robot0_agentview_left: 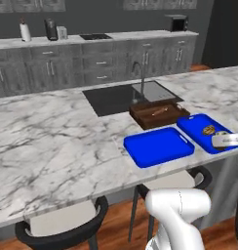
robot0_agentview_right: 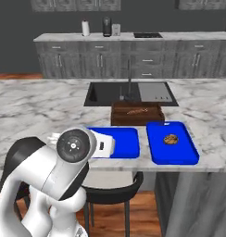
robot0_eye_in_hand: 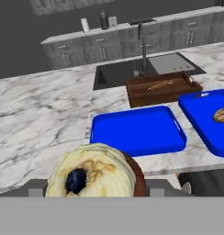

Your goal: Take the cake and cupcake from the fridge and place them on the empty tray on the dining counter.

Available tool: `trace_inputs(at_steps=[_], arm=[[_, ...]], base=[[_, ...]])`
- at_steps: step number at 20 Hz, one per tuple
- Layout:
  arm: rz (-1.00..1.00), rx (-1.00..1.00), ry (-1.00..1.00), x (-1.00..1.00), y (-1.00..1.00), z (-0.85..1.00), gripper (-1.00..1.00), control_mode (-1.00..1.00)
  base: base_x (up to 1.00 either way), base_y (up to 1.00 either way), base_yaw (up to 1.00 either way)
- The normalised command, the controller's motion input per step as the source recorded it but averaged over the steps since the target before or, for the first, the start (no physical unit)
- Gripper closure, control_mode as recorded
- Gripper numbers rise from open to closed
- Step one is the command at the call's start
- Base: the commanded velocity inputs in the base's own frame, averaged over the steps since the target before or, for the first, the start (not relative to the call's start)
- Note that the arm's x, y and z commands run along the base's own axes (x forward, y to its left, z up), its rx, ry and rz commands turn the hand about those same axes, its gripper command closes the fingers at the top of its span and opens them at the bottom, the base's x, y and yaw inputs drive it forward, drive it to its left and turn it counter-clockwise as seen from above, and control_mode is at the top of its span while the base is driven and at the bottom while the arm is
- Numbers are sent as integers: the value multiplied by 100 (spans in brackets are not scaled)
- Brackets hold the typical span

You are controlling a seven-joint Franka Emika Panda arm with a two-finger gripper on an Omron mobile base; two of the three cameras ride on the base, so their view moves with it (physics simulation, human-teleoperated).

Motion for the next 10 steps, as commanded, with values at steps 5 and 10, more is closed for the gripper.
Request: trace_inputs(at_steps=[5,10], arm=[[0,0,0,0,0,0,100,100],[0,0,0,0,0,0,100,100]], base=[[95,-1,24],[97,-23,46]])
